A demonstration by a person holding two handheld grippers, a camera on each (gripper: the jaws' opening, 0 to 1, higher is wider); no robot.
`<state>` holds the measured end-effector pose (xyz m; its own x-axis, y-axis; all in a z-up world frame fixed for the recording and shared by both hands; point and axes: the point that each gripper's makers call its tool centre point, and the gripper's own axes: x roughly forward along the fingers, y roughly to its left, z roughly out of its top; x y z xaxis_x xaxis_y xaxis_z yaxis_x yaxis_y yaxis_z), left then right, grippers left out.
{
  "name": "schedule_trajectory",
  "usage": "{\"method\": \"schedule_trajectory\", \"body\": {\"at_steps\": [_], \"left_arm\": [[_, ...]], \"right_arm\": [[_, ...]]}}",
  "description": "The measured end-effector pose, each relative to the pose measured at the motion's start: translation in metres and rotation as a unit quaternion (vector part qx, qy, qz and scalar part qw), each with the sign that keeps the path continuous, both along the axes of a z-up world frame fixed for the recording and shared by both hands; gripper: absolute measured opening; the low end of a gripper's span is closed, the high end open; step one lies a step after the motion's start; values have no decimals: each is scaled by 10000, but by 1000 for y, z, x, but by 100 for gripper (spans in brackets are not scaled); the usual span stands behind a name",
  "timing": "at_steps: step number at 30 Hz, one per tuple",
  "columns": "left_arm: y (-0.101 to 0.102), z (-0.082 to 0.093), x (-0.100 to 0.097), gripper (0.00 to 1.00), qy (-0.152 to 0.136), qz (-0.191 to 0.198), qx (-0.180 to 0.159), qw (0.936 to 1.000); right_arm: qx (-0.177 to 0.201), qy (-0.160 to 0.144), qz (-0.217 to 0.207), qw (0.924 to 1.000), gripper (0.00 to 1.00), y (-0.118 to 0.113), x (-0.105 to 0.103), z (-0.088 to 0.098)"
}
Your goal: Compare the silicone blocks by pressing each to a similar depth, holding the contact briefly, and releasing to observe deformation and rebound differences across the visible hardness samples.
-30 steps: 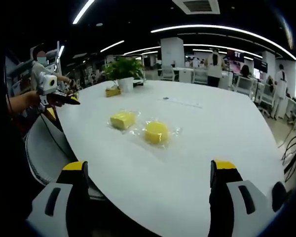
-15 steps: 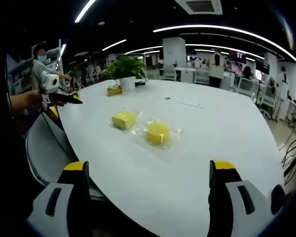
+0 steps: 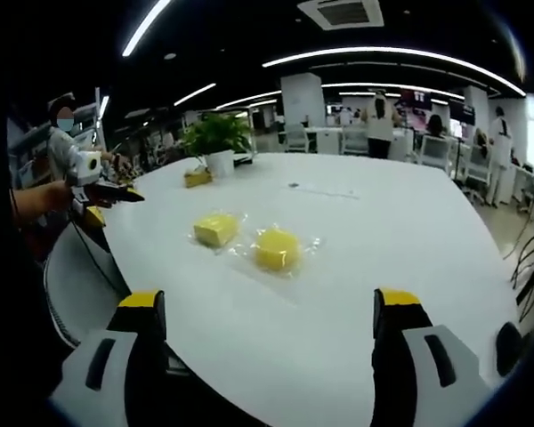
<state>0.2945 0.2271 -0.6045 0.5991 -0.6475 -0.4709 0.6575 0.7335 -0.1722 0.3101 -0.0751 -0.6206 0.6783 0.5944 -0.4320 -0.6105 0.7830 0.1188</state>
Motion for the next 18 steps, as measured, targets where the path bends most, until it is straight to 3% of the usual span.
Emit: {"method": "schedule_trajectory", "body": {"at_steps": [6, 11, 18], "left_arm": [[4, -7, 27, 99, 215, 45, 64, 9997], [7, -10, 54, 97, 552, 277, -237, 9978], [15, -6, 91, 95, 684, 493, -482, 9953]], "right_arm": [[-27, 124, -53, 9999, 86, -3, -2, -8], [-121, 238, -121, 9996, 83, -10, -3, -15], [-75, 311, -202, 9993, 79, -16, -2, -17]]}}
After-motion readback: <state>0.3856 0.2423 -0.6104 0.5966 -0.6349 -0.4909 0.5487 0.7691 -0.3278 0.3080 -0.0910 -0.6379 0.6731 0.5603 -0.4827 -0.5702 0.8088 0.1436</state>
